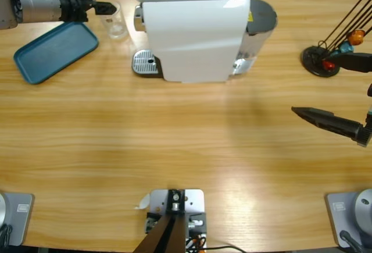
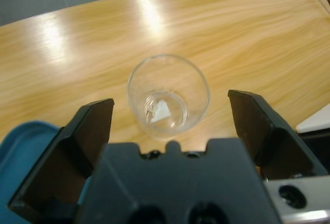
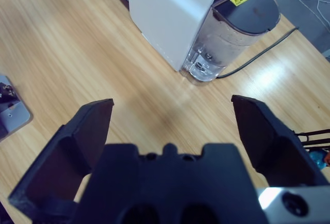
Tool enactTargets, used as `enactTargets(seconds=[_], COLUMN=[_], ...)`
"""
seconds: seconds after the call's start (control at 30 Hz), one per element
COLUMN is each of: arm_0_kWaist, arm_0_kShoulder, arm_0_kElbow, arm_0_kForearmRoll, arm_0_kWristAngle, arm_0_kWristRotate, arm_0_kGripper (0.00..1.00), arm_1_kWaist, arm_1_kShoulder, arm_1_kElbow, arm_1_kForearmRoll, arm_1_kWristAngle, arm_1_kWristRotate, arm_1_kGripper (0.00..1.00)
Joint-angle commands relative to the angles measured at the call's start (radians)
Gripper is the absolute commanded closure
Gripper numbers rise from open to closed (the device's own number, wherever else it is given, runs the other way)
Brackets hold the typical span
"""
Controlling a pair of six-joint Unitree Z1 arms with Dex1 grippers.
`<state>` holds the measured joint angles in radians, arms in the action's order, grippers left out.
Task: Pour coffee
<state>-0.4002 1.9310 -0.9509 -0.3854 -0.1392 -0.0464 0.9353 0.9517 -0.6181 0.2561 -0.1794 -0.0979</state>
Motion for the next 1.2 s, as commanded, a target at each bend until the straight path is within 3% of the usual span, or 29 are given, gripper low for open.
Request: enactTargets(seconds=[0.03, 0.7, 0.77, 0.93, 1.2], arm_0_kWaist=[-0.009, -0.009, -0.009, -0.009, -0.009], arm_0_kShoulder=[0.084, 0.139, 0.14, 0.144, 0.145], arm_0_kElbow=[-0.035, -0.081, -0.086, -0.092, -0.092], arm_0_kForearmRoll=[0.042, 0.077, 0.085, 0.094, 0.121], arm_0_kWristAngle=[0.017, 0.017, 0.017, 0.017, 0.017], arm_0_kWristRotate=[0.009, 0.009, 0.01, 0.01, 0.012], arm_0_kGripper=[0.05, 0.057, 0.139, 0.52, 0.519], arm_1_kWaist=[-0.01, -0.01, -0.01, -0.01, -0.01], arm_1_kShoulder=[0.012, 0.013, 0.013, 0.013, 0.009], arm_1_kElbow=[0.037, 0.038, 0.038, 0.038, 0.038], arm_1_kForearmRoll=[-0.012, -0.014, -0.014, -0.014, -0.013], arm_1_kWristAngle=[-0.009, -0.012, -0.014, -0.018, -0.023], arm_1_kWristRotate=[-0.003, -0.006, -0.006, -0.008, -0.008], arm_1_kGripper=[0.0, 0.0, 0.0, 0.0, 0.0])
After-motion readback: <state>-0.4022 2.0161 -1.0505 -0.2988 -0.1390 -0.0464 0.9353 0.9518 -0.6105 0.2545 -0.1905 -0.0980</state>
